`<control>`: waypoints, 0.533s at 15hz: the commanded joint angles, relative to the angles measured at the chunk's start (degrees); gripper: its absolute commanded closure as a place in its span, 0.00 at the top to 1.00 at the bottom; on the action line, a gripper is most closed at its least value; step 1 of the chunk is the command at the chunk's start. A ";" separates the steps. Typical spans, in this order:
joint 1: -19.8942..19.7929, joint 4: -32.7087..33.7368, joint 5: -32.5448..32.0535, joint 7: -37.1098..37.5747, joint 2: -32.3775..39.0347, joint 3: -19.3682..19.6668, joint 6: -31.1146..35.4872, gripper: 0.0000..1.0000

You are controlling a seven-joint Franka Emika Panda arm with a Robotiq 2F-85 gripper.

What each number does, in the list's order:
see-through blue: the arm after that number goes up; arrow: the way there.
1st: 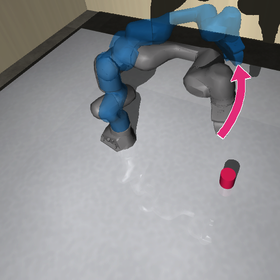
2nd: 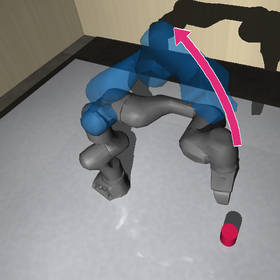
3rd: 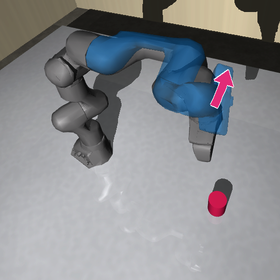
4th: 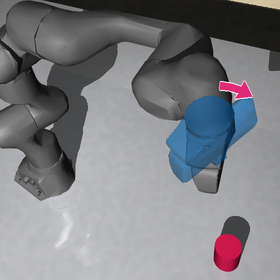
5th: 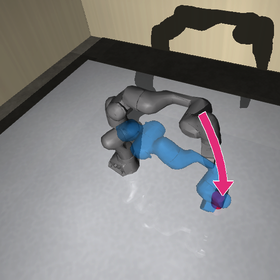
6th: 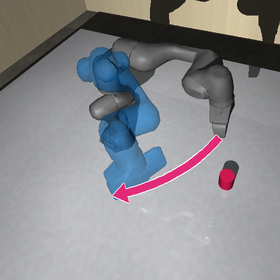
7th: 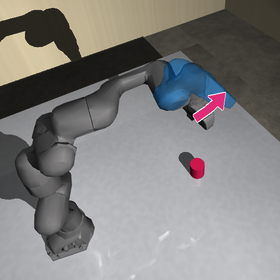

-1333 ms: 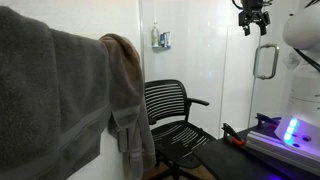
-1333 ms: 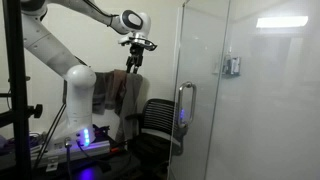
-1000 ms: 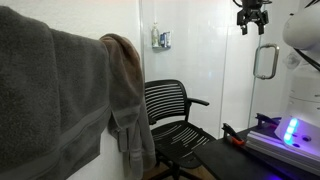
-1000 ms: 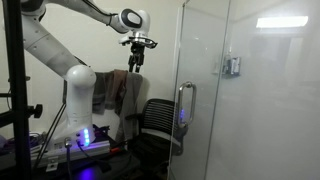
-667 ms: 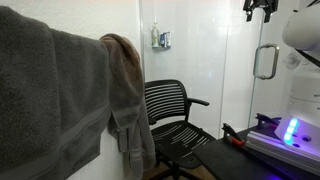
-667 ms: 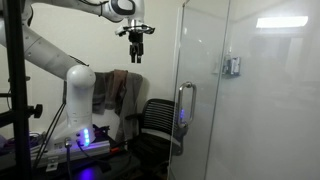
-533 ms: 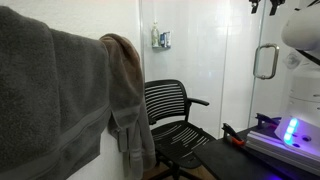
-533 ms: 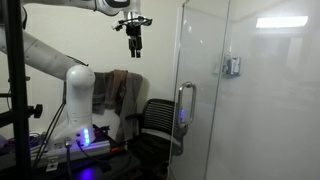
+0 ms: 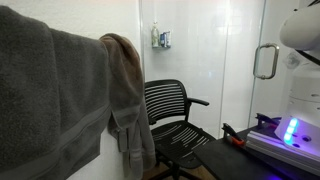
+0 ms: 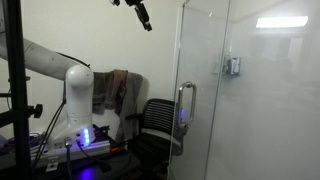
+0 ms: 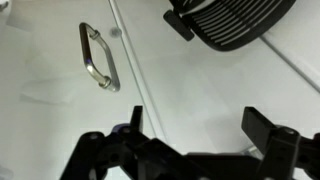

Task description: Close the shower door

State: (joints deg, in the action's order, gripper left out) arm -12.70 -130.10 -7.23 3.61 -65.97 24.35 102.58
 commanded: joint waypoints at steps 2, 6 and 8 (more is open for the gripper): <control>-1.72 0.28 2.82 -1.28 2.49 1.82 1.90 1.00; -3.05 -7.41 -6.01 -8.97 2.89 3.41 12.58 1.00; 2.57 -8.76 -14.32 -7.06 1.87 8.15 21.40 1.00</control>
State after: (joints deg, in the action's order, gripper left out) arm -13.37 -134.71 -13.67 -2.31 -63.29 27.78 112.88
